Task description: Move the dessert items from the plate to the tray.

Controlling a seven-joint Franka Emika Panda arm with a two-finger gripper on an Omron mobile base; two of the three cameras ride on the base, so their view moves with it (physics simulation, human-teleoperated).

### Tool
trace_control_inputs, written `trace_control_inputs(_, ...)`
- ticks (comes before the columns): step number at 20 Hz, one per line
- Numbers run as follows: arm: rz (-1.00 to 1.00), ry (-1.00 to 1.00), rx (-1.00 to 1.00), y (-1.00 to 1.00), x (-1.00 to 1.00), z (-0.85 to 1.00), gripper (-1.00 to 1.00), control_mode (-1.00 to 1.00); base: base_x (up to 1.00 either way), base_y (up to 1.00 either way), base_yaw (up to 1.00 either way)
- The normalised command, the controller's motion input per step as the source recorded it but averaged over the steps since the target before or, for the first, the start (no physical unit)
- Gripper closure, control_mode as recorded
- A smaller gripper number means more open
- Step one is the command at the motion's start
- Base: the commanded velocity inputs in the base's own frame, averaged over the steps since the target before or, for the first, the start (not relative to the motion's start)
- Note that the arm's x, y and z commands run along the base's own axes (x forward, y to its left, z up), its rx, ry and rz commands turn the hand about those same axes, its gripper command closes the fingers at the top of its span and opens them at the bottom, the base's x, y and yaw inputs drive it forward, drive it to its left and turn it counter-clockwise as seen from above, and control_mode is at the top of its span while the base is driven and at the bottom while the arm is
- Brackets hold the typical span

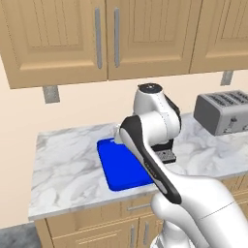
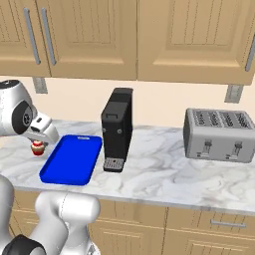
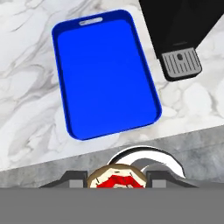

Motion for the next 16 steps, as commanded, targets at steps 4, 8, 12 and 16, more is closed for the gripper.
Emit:
trace_control_inputs(4,-0.03,-0.04,0.00,0.24,0.11,-0.01,1.00,-1.00,0.11,0.31,-0.01)
trace_control_inputs(8,-0.06,-0.05,0.00,0.15,0.04,-0.01,1.00,-1.00,0.00,0.00,0.00)
trace_control_inputs(12,0.00,0.00,0.00,0.00,0.24,-0.07,1.00,-1.00,0.00,0.00,0.00)
trace_control_inputs(16,0.00,-0.02,0.00,0.00,0.74,-0.27,1.00,-1.00,0.00,0.00,0.00)
